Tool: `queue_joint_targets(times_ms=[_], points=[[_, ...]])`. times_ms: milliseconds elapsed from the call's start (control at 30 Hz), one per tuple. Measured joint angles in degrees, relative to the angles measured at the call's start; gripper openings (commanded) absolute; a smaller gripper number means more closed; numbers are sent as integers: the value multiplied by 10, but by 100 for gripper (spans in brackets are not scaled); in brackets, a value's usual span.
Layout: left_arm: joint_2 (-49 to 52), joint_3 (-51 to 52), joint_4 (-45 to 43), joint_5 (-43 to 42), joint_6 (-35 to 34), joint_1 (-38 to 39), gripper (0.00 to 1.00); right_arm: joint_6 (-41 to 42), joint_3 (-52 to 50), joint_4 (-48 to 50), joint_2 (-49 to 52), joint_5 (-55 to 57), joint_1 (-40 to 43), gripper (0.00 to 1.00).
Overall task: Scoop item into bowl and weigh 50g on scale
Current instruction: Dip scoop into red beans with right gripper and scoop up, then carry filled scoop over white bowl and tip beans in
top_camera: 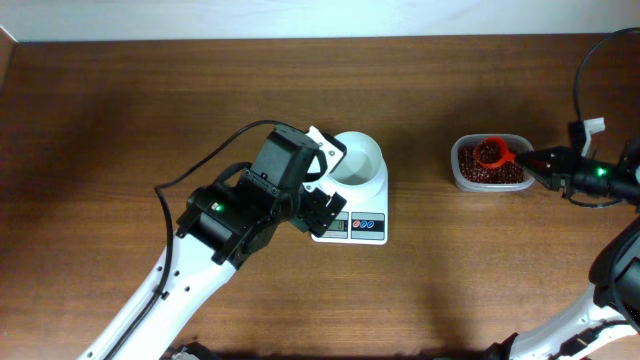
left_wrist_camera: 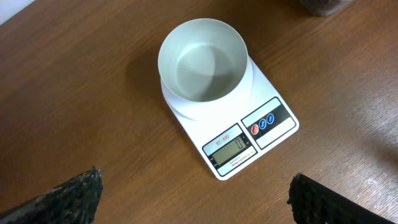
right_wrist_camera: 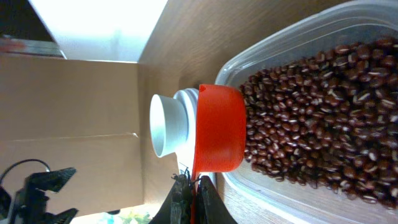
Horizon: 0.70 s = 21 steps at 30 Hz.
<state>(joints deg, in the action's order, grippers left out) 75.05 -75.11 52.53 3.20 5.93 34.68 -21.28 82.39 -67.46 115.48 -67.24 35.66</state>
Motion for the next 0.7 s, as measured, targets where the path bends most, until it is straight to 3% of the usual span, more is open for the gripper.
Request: queue_joint_targets(times_ms=[267, 700], points=[[0, 0, 0, 0, 0, 0, 99, 0, 0, -24, 0, -27, -8, 4], [0, 0, 0, 0, 0, 0, 99, 1, 60, -24, 0, -47, -232, 4]])
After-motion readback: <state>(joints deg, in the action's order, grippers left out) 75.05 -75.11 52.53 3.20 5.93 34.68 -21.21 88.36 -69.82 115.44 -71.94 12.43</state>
